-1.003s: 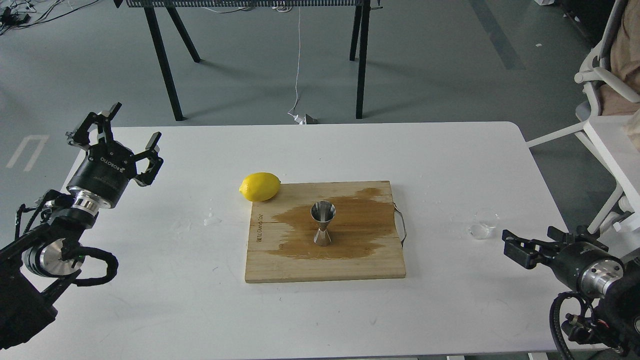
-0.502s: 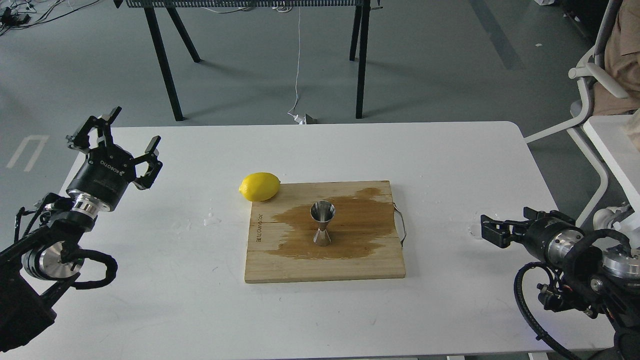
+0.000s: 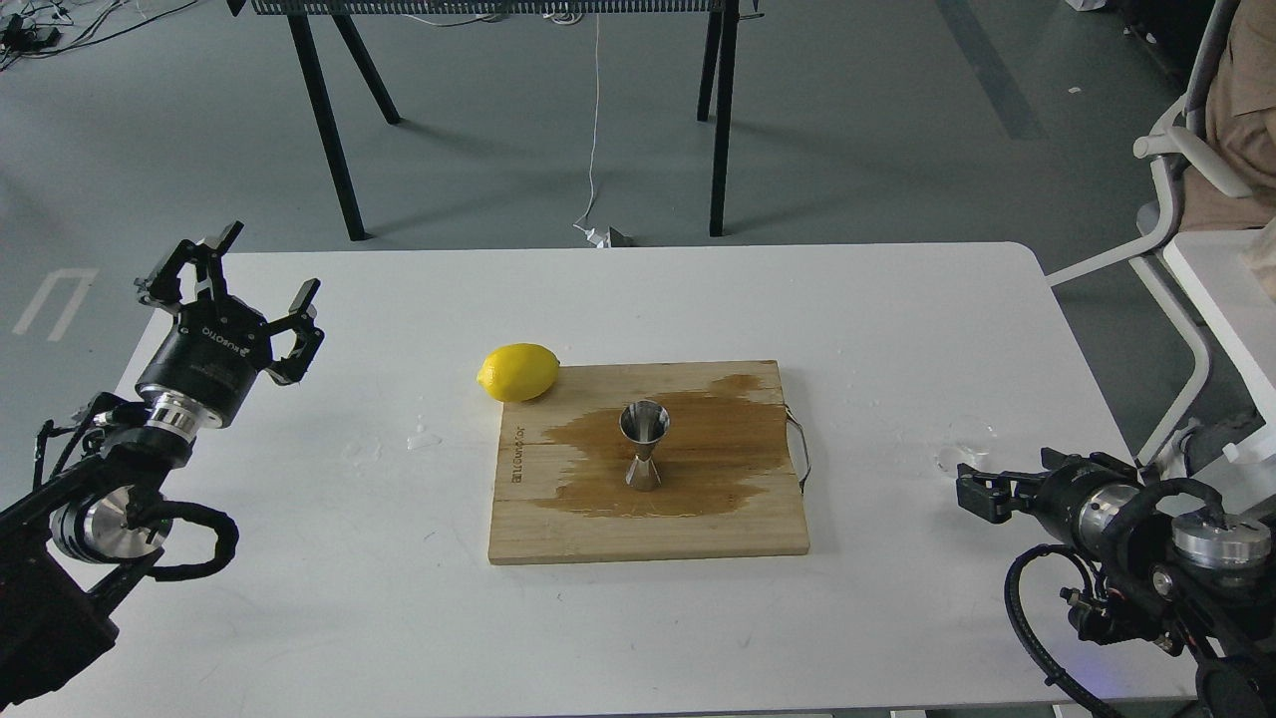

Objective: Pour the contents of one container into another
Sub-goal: 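Lower the right gripper toward the small clear glass cup, then close the right gripper around the clear glass cup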

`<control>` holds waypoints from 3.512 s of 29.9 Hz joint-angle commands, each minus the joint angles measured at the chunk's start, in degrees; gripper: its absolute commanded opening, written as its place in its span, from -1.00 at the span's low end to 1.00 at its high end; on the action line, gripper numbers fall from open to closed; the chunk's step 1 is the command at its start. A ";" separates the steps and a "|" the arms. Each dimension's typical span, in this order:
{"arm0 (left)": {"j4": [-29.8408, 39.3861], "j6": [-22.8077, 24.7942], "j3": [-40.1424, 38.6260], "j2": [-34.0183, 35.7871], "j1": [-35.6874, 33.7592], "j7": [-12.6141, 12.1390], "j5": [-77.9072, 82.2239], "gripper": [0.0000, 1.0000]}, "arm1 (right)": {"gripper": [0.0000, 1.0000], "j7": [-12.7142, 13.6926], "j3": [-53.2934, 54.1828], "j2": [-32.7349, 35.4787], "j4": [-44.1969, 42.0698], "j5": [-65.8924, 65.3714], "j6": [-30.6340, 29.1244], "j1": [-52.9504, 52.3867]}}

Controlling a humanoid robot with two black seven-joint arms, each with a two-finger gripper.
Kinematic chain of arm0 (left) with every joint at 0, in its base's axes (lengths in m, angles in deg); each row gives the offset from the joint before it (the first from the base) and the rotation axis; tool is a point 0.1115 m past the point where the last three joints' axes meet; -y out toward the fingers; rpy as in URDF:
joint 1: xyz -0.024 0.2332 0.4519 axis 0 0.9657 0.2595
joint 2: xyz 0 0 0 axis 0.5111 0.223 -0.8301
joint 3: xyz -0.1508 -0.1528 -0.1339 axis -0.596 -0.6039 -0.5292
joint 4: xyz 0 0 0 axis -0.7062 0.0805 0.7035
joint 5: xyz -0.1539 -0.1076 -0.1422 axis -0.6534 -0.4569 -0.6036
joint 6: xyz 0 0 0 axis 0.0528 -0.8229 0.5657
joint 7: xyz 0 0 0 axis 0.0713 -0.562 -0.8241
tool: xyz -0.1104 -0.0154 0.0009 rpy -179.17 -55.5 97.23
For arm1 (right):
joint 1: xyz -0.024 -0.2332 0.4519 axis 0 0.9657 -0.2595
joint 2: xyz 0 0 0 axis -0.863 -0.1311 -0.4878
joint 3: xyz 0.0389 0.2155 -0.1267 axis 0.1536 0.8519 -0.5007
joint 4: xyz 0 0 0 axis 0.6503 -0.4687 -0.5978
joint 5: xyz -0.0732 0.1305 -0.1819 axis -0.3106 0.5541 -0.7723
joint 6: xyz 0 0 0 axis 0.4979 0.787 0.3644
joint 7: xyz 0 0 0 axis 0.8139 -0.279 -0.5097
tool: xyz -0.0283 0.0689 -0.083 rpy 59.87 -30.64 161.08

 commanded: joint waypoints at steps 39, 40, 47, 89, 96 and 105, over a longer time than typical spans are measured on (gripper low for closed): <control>-1.01 0.00 0.00 -0.10 0.68 -0.01 0.00 0.75 | 0.80 1.58 -2.85 -5.40 -10.39 -6.13 0.00 -7.70; -1.10 0.00 0.00 -0.10 0.68 -0.01 0.00 0.75 | 0.81 1.58 -2.94 -5.40 -10.39 -6.13 0.00 -7.88; -1.45 0.00 0.00 -0.10 0.68 -0.01 0.00 0.75 | 0.80 1.58 -4.17 -5.49 -10.39 -7.27 0.00 -8.05; -2.33 0.00 0.00 -0.72 0.77 -0.01 0.00 0.76 | 0.42 1.41 -4.43 -5.49 -9.77 -8.24 0.00 -9.02; -2.33 0.00 -0.09 -0.72 0.68 -0.01 0.00 0.76 | 0.36 1.41 -4.52 -5.49 -9.77 -8.33 0.00 -8.85; -2.68 0.00 0.00 -0.72 0.77 -0.01 0.00 0.77 | 0.23 1.41 -4.61 -5.49 -9.86 -8.33 0.00 -8.85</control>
